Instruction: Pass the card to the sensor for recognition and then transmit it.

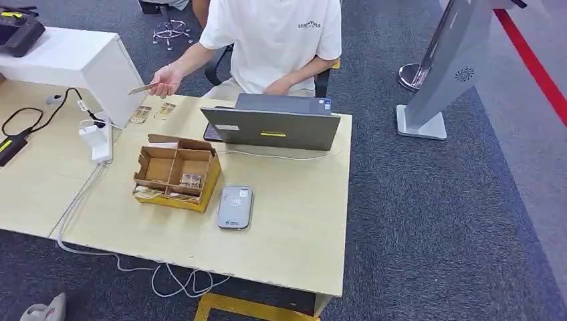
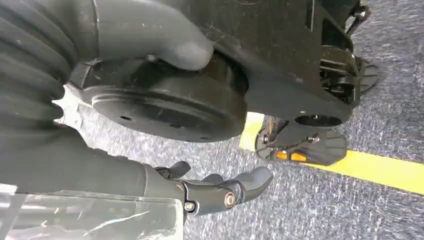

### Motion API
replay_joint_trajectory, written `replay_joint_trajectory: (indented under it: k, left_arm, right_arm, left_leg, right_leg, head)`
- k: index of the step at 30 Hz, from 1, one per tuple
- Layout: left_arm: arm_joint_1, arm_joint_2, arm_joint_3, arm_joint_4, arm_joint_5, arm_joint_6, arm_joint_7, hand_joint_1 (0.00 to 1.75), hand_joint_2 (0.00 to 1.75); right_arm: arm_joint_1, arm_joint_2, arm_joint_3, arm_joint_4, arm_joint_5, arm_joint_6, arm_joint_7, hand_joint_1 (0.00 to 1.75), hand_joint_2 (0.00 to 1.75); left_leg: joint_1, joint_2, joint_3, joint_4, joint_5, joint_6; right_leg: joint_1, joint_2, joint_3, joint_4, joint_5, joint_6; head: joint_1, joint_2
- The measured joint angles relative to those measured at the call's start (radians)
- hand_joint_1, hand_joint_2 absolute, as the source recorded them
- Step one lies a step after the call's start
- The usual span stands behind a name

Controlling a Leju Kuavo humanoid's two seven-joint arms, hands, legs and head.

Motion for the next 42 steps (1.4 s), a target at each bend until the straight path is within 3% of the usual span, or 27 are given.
replay_joint_trajectory:
  k: [1,3,6,10,13,18,32,33,42]
  left_arm:
    - [-0.051,0.008,-0.113,0.031,-0.142,0.058,0.036,0.00,1.75]
    - [-0.110,0.027,-0.276,0.072,-0.249,0.113,0.052,0.00,1.75]
    - [-0.170,0.038,-0.412,0.127,-0.142,0.131,0.091,0.00,1.75]
    - [-0.341,-0.006,-0.585,0.298,-0.294,0.168,0.198,0.00,1.75]
    - [-0.429,-0.056,-0.694,0.394,-0.351,0.168,0.246,0.00,1.75]
    - [-0.484,-0.098,-0.782,0.455,-0.364,0.166,0.268,0.00,1.75]
    - [-0.494,-0.137,-0.830,0.478,-0.349,0.148,0.309,0.00,1.75]
    - [-0.492,-0.139,-0.831,0.478,-0.347,0.148,0.313,1.75,1.75]
    - [-0.490,-0.176,-0.866,0.484,-0.329,0.117,0.317,1.75,1.75]
  right_arm:
    - [-0.004,0.000,0.006,0.000,0.002,0.000,0.001,0.00,1.75]
    - [-0.007,0.000,0.013,0.000,0.002,0.000,0.001,0.00,1.75]
    - [-0.001,0.000,0.022,0.000,0.006,0.000,0.008,0.00,1.75]
    - [-0.007,-0.001,0.042,0.000,0.015,0.000,0.033,0.00,1.75]
    - [-0.009,-0.001,0.052,0.000,0.010,0.000,0.038,0.00,1.75]
    - [-0.007,-0.001,0.060,0.000,0.008,0.000,0.038,0.00,1.75]
    - [-0.006,-0.008,0.069,0.000,0.008,0.000,0.040,0.00,1.75]
    - [-0.006,-0.008,0.072,0.000,0.008,0.000,0.037,0.00,1.75]
    - [-0.006,-0.022,0.086,0.000,0.008,0.002,0.042,0.00,1.75]
  left_leg:
    - [0.000,-0.001,-0.002,-0.001,0.001,-0.001]
    - [-0.001,0.008,-0.002,-0.001,0.001,-0.002]
    - [-0.001,0.027,-0.003,0.001,0.001,-0.001]
    - [-0.001,0.021,-0.007,0.001,0.005,0.003]
    - [-0.002,0.021,-0.008,0.001,0.005,0.003]
    - [-0.002,0.026,-0.008,0.001,0.005,0.003]
    - [-0.002,0.026,-0.009,0.001,0.005,0.003]
    - [-0.002,0.026,-0.009,0.001,0.005,0.003]
    - [-0.002,0.026,-0.010,0.001,0.005,0.003]
  right_leg:
    - [0.001,-0.001,0.000,0.001,0.001,0.000]
    - [0.001,0.010,0.000,0.002,0.006,0.000]
    - [0.001,0.029,-0.012,0.001,0.013,0.002]
    - [0.000,0.020,-0.015,0.000,0.013,0.002]
    - [0.000,0.021,-0.013,0.001,0.014,0.003]
    - [0.000,0.027,-0.015,0.001,0.015,0.004]
    - [0.000,0.027,-0.016,0.001,0.015,0.004]
    - [0.000,0.027,-0.016,0.001,0.015,0.004]
    - [0.000,0.026,-0.016,0.001,0.015,0.004]
  head:
    - [0.002,0.000]
    - [0.005,0.000]
    - [0.004,0.000]
    - [0.003,0.000]
    - [0.004,0.000]
    - [0.003,0.000]
    - [0.003,0.000]
    - [0.003,0.000]
    - [0.003,0.000]
